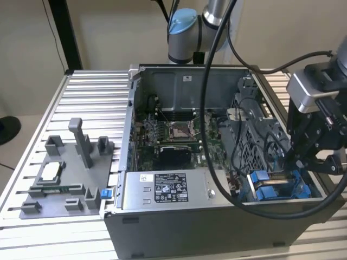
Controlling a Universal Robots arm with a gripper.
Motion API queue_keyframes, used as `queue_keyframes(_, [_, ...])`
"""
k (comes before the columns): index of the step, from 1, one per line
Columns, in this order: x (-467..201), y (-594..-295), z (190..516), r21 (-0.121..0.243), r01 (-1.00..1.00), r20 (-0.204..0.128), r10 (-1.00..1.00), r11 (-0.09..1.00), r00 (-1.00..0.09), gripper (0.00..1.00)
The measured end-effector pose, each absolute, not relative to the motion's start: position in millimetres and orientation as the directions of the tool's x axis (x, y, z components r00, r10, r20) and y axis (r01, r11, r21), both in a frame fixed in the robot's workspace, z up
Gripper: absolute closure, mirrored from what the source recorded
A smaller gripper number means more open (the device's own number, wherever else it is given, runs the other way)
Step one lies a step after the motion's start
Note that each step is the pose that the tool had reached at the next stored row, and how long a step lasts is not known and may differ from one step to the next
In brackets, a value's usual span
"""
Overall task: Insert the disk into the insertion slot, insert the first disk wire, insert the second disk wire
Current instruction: 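Insert the first disk wire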
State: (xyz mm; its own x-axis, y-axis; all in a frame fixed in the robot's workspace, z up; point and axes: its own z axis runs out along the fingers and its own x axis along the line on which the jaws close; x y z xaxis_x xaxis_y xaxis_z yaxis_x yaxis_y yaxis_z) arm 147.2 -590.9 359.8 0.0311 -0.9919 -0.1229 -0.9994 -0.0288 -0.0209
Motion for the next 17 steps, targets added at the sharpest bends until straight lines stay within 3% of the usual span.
queue_keyframes(17, [149, -582, 348, -0.020, -1.000, -0.098, -0.995, -0.005, 0.007, 1.00])
